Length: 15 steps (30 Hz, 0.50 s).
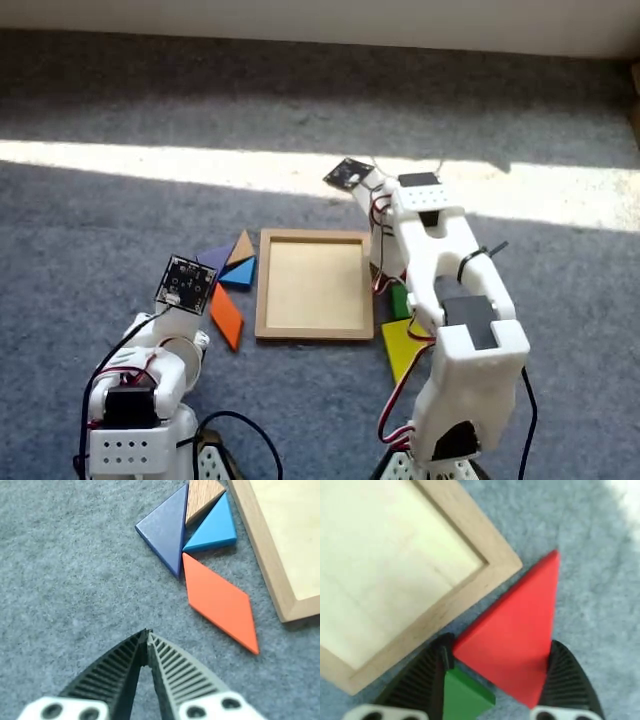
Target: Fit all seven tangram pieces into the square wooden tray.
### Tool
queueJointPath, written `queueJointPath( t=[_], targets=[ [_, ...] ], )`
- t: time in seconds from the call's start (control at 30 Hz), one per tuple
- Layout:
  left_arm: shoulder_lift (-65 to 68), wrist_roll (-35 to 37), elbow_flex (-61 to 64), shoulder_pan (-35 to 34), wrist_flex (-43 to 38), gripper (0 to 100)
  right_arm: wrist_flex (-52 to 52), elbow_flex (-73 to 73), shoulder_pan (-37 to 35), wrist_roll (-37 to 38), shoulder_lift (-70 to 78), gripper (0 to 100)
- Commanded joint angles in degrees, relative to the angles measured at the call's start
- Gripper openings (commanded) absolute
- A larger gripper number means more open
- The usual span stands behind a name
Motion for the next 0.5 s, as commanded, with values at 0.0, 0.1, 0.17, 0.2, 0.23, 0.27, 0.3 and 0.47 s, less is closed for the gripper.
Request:
queueJointPath(
  t=[0.0, 0.1, 0.17, 0.2, 0.23, 0.27, 0.3, 0.47],
  targets=[
    [-1.89, -0.44, -0.48, -0.84, -0.70, 0, 4.26, -4.09, 0.75, 0.62, 1.10, 11.7],
    [-1.89, -0.44, -0.48, -0.84, -0.79, 0, 12.00, -13.05, 1.54, 0.44, 1.10, 11.7],
    [-1.89, -0.44, -0.48, -0.84, -0.79, 0, 17.36, -19.65, 1.63, 0.26, 1.19, 11.7],
    [-1.89, -0.44, -0.48, -0.84, -0.79, 0, 19.82, -22.46, 1.63, 0.26, 1.19, 11.7],
    [-1.89, -0.44, -0.48, -0.84, -0.79, 0, 22.11, -25.10, 1.45, 0.26, 1.19, 11.7],
    [-1.89, -0.44, -0.48, -0.84, -0.79, 0, 24.31, -27.65, 1.36, 0.26, 1.19, 11.7],
    [-1.89, -0.44, -0.48, -0.84, -0.79, 0, 26.42, -30.11, 1.27, 0.18, 1.19, 11.7],
    [-1.89, -0.44, -0.40, -0.84, -0.79, 0, 32.92, -38.37, 1.27, -0.35, 1.01, 11.7]
  ],
)
